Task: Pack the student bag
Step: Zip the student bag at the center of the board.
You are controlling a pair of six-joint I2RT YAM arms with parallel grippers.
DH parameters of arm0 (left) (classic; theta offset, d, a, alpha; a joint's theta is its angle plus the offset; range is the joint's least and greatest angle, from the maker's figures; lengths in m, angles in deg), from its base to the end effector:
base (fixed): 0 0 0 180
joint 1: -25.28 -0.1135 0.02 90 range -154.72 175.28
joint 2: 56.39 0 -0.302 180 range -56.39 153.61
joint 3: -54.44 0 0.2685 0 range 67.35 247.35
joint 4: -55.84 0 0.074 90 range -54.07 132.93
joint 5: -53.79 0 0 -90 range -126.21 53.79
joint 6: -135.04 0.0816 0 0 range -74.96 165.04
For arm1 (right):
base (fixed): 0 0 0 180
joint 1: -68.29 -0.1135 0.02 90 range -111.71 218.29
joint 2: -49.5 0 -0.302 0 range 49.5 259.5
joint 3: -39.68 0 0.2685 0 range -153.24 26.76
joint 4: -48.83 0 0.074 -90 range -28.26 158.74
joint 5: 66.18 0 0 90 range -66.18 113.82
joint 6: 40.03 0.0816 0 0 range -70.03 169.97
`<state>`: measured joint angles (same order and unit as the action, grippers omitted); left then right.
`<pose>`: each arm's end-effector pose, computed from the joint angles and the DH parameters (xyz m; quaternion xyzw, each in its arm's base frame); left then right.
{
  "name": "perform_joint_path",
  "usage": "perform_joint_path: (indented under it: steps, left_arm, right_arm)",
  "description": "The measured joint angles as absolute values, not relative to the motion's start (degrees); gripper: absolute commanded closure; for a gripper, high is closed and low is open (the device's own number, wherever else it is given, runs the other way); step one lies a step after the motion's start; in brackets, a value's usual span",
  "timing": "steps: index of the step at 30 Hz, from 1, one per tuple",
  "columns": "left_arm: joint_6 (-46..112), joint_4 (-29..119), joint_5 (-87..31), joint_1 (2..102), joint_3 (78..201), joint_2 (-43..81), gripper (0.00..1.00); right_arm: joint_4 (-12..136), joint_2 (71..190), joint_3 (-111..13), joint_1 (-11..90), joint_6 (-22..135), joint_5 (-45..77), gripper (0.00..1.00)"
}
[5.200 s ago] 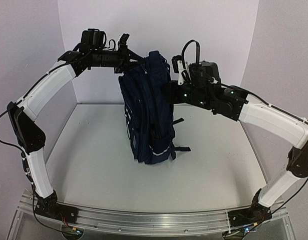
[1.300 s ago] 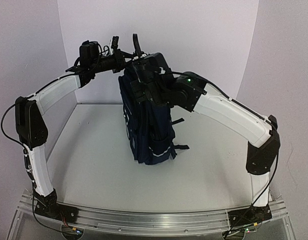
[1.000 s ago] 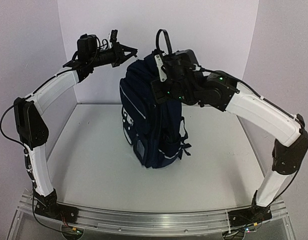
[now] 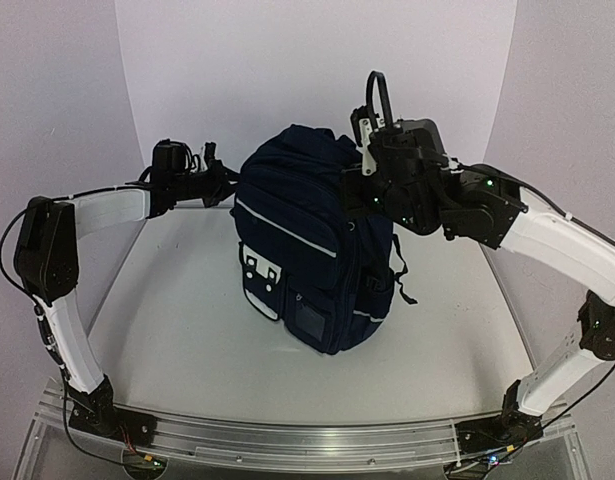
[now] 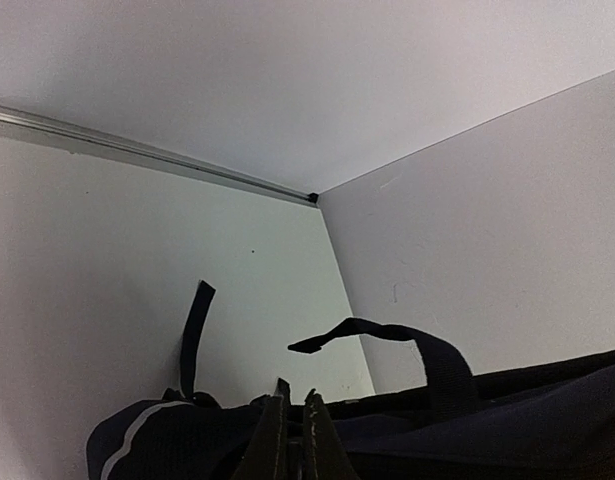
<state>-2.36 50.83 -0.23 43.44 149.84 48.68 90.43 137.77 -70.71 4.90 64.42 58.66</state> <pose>0.4589 -0.2010 0.3245 -0.0075 0.7762 -0.5202 0.3562 0.2175 0.3301 0.4695 -0.1654 0.7807 0.1558 0.5821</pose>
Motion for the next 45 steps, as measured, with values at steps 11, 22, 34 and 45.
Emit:
perform_joint_path:
  steps: [11,22,34,45]
  left_arm:
    - [0.33,52.92,-0.51,43.28,142.49,46.11,1.0]
    - [3.75,52.38,-3.52,43.62,141.63,46.15,1.0]
    - [6.34,39.67,-6.03,42.66,142.46,45.23,0.27]
    - [9.91,28.64,-10.54,39.01,152.88,36.97,0.09]
  right_arm:
    - [90.27,137.77,-70.58,5.06,66.56,59.0,1.0]
    - [88.3,138.71,-70.73,5.4,67.43,57.97,1.0]
    - [87.46,138.62,-74.57,5.92,62.87,56.73,0.02]
    - [86.6,137.99,-83.56,13.81,61.3,51.75,0.02]
